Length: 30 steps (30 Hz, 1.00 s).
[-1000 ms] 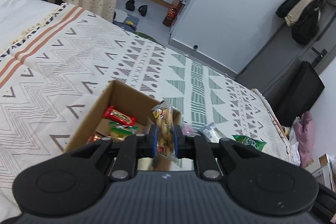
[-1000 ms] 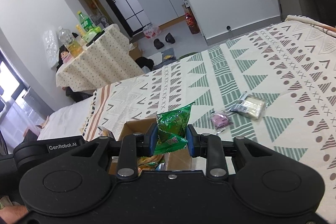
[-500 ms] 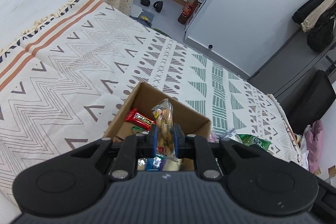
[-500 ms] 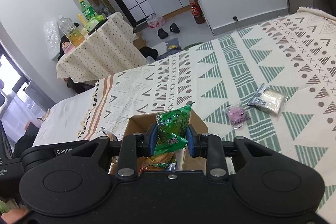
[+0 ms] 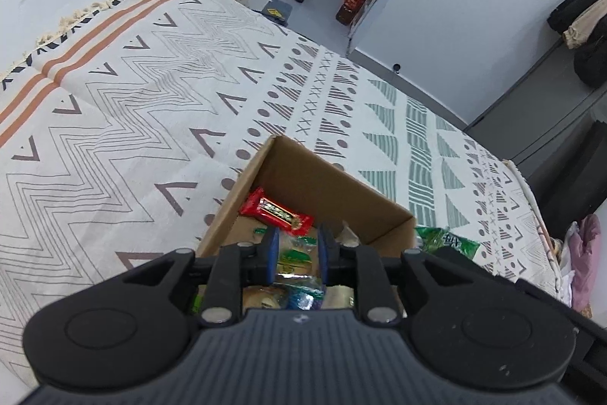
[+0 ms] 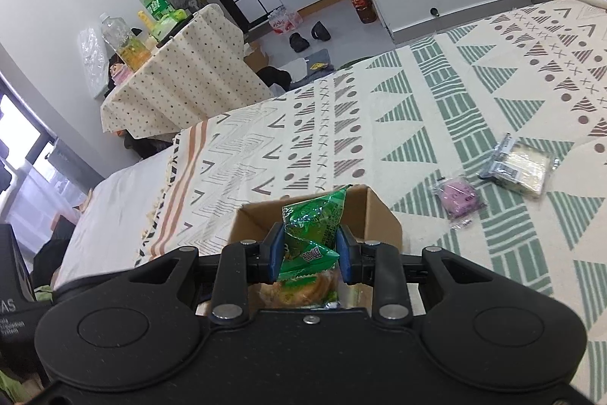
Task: Organize snacks
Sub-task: 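Lower both snacks into the box and open both grippers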
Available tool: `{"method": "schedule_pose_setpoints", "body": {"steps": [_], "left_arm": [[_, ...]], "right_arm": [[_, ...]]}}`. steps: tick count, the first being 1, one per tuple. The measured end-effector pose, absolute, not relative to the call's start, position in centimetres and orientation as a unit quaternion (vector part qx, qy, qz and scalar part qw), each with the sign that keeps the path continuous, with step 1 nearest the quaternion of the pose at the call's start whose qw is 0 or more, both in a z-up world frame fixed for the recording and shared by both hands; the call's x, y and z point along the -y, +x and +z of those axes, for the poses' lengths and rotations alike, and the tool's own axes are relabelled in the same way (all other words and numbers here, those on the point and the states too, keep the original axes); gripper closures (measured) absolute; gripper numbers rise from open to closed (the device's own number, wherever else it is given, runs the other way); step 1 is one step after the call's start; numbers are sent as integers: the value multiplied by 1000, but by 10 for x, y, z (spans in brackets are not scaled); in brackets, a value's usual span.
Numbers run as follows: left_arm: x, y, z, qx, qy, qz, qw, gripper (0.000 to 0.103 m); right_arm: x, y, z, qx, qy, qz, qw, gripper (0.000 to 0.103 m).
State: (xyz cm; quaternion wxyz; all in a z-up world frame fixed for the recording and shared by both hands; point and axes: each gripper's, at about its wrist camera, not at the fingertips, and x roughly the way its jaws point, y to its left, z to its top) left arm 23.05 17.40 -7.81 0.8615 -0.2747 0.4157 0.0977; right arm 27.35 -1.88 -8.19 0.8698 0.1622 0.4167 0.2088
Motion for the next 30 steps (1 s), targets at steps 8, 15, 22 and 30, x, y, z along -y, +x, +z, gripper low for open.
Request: {"method": "schedule_pose_setpoints", "body": {"steps": [8,15,22,30], "left_arm": [[-180,230,-84,-431,-277,129,849,57],[-173,228,-82,-439,-266,135,847,32],[-162,220,-78,-448,-256,140,845,24],[-135,214,-73,-445,-227,131,856,4]], "right_arm": [[28,276,-84,-412,179,209,869,43],[56,264,-91,-419,188,175,871,35],[75,248,-92,-420,176,151,877,21],[103,234,-87,-400,186,131,888,0]]}}
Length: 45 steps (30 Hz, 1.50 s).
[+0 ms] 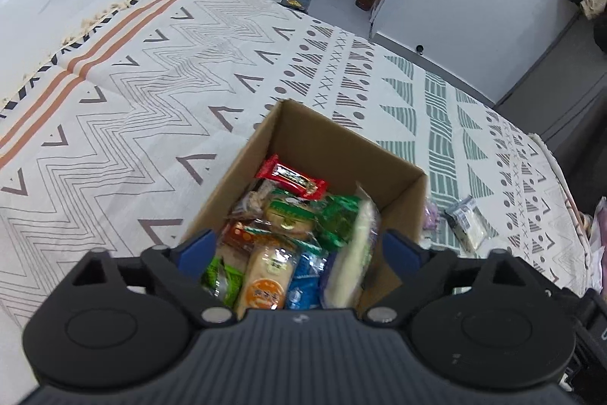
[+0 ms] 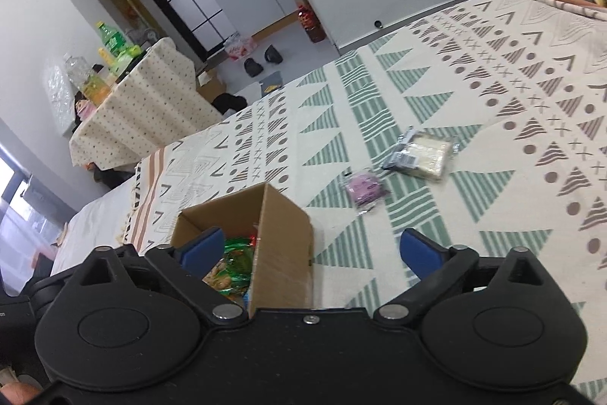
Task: Organize snacks
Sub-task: 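Lower both snacks into the box and open both grippers, then withdraw both grippers from the box toward the remaining packs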
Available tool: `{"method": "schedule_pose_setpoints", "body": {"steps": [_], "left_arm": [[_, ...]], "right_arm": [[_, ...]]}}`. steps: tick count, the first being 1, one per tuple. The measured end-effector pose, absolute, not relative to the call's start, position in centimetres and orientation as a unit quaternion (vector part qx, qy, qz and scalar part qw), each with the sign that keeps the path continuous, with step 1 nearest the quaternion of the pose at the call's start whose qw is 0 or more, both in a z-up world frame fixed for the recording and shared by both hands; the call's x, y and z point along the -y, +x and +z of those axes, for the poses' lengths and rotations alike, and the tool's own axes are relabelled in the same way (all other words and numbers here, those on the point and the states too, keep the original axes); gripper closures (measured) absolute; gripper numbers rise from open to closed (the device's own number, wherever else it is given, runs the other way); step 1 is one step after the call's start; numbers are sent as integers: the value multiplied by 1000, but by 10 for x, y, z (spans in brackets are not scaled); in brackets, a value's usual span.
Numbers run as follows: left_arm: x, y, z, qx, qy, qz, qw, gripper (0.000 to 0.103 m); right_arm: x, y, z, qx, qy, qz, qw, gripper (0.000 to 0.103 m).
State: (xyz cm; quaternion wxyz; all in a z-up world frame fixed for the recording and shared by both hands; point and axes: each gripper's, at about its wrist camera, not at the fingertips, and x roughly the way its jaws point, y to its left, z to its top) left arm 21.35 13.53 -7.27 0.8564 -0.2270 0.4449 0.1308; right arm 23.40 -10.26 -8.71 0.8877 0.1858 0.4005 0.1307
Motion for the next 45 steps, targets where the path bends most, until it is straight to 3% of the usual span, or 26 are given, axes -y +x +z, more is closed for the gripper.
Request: {"method": "schedule_pose_setpoints", "body": {"steps": [1,27,45], "left_arm": [[-132,213,-72,-444,-226,129,858,0],[-24,222,-56,-440,-152,74,882,0],[15,264,-64,-448,-108,71,885,1]], "right_arm": [[106,233,-87,-399,183,127,890,0],[216,232,-87,-375,154,67,912,0],[241,266,-115,-391,203,95,893,1]]}}
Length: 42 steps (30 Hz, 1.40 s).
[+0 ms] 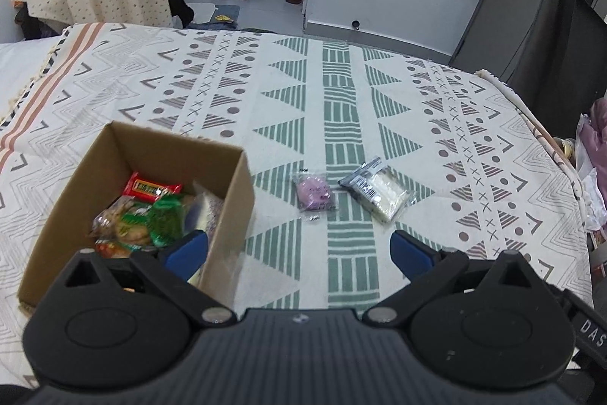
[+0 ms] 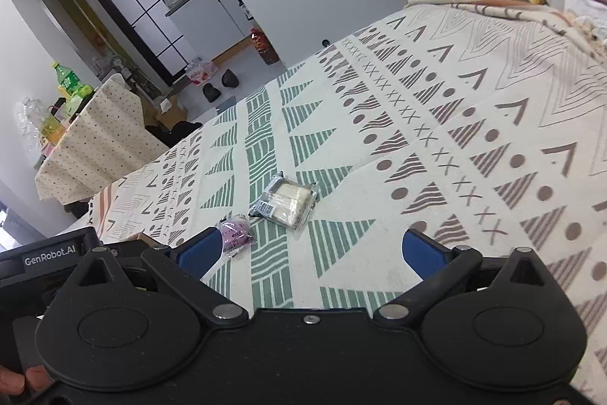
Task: Organize snacks
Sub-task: 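Withdraw both grippers from the box toward the remaining packs, then grasp the pink round bun pack with the left gripper while the right grasps the white bread pack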
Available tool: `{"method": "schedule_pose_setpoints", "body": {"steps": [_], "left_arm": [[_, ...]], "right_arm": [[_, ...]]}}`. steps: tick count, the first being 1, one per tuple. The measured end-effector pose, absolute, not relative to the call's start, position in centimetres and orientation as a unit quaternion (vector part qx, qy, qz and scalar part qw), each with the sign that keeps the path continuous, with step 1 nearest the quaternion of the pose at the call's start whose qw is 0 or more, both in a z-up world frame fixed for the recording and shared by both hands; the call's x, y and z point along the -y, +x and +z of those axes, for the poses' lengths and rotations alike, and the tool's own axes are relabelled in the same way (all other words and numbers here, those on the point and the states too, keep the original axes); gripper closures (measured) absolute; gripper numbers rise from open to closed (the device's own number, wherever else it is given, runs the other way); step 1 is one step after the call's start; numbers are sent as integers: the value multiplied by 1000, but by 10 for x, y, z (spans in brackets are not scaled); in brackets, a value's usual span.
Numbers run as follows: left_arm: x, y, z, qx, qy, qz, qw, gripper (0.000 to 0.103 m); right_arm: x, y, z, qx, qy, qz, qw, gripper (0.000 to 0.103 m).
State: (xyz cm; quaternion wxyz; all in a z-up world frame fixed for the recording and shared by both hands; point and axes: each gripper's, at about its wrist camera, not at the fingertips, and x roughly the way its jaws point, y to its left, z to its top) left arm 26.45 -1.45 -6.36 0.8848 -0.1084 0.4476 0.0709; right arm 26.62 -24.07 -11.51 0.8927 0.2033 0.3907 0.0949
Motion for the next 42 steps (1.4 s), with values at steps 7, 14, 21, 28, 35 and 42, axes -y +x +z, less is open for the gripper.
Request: {"method": "schedule_pose_setpoints", "body": {"steps": [7,14,21,28,35,42], "left_arm": [[22,288,-75,-448,-102,67,886,2],[31,313,-91,-450,-101,57,886,16],[30,337,-111,-466,-113,55,876,36],[27,362,-132,-481,-132,59,865,51],[26,380,-156,-491,-129,73,858,57],[20,387,-175,-504,-132,87,849,57]], "right_arm": [[244,295,-129,-393,231,115,883,1],[240,322,-145,-406,226,134,875,11],[241,347,-163,-421,243,150,861,17],[231,370,-190,-453,258,157,839,23],[217,382,-206,-461,255,165,834,24],[213,398,-213,-455,271,170,831,25]]}}
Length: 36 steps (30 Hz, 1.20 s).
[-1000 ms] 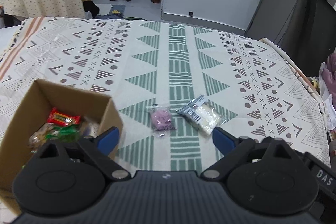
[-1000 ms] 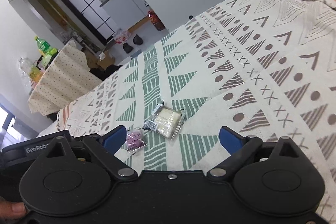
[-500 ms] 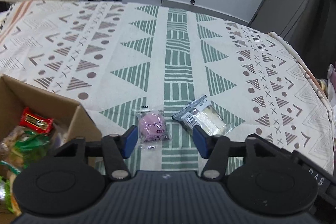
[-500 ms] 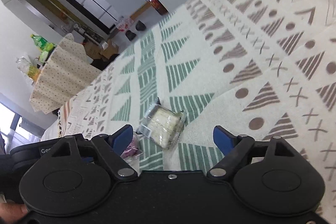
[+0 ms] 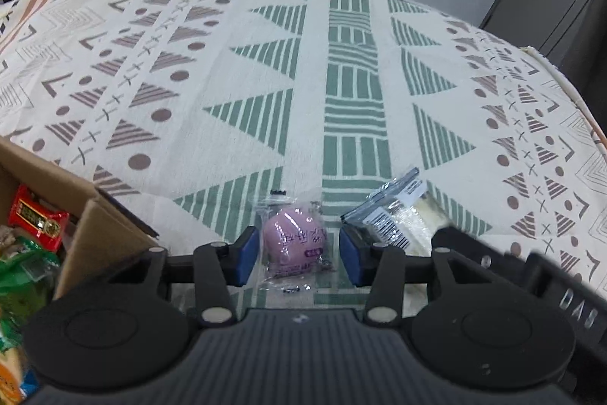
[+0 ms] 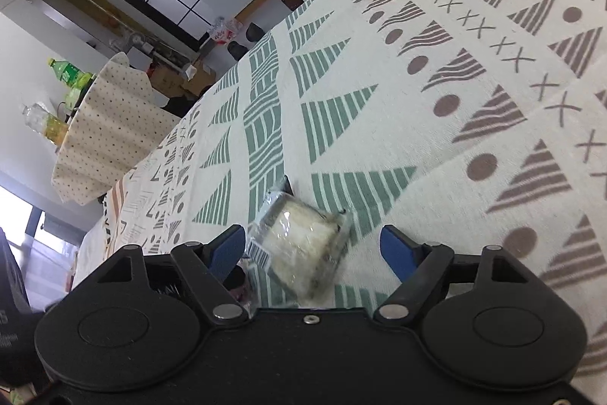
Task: Organize snacks
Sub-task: 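Grasp the pink round bun pack with the left gripper while the right grasps the white bread pack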
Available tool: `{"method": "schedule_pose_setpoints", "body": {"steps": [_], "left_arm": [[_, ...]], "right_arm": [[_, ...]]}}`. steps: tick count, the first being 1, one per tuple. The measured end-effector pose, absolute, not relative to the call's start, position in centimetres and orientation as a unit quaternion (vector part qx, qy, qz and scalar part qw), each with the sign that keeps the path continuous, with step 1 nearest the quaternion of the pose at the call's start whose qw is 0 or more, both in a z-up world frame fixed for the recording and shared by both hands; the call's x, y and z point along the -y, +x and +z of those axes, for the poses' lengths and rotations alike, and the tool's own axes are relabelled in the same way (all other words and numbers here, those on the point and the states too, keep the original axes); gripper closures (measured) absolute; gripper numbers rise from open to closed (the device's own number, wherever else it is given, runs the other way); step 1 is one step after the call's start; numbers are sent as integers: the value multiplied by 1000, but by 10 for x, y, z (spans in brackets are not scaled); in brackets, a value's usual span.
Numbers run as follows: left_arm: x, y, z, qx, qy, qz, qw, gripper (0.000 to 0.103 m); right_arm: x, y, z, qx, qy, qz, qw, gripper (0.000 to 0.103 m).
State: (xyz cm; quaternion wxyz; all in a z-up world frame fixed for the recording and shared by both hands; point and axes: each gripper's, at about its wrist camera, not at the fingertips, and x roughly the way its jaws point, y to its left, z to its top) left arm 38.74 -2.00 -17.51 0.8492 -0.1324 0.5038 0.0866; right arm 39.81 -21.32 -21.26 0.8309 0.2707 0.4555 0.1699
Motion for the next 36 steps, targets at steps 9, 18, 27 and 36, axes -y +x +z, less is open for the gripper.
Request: {"method": "schedule_pose_setpoints", "body": {"steps": [9,18,27,36], "left_arm": [[24,394,-188,-500,-121,89,853,57],[26,393,-187,-496,-101,86,858,70],[24,372,-167,-495,-121,76,857,71],[20,343,-148,-485,-137,64,861,71]], "right_arm": [[207,399,-216,-454,259,179,833,29],[198,400,-214,-454,220,178,844,62],[218,375,-197,-438,271,187,836,85],[226,350,-172,-418,275,170,849,87]]}}
